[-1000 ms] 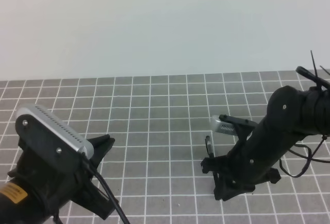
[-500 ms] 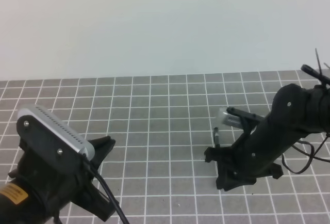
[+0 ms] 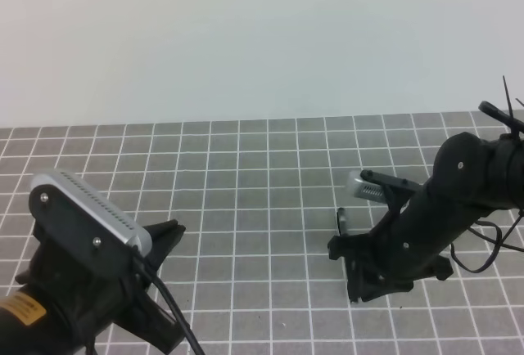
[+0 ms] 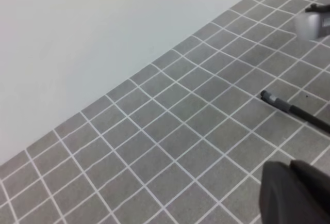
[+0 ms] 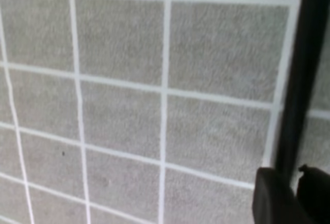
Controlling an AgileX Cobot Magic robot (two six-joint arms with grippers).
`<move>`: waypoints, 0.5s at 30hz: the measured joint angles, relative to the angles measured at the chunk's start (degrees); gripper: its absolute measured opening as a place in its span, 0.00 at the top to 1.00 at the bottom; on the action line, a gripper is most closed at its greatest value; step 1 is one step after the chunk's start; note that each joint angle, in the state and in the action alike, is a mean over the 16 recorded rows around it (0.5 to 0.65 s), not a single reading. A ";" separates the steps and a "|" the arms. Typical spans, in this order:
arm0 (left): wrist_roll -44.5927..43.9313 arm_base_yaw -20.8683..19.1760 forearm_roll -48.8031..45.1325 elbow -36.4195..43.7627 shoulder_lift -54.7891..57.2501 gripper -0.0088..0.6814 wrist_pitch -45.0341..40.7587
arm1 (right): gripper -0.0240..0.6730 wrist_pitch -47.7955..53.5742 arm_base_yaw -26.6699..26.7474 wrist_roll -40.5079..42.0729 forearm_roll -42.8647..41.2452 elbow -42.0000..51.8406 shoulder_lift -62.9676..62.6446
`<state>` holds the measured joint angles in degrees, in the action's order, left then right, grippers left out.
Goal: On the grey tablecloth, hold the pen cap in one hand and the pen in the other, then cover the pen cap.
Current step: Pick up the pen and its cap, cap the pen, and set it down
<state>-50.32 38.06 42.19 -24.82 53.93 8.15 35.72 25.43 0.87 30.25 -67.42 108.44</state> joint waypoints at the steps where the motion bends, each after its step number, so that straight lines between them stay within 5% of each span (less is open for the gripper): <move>1: 0.03 0.00 0.00 0.00 0.00 0.99 -0.07 | 0.75 -0.08 0.00 -0.04 -0.12 0.00 0.00; 15: -1.28 0.00 -0.03 0.00 -0.13 0.99 -0.02 | 0.69 1.44 0.00 3.23 -1.05 0.00 -3.96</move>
<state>-51.60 38.06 42.16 -24.82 53.80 8.13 37.16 25.43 4.09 29.20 -67.42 104.47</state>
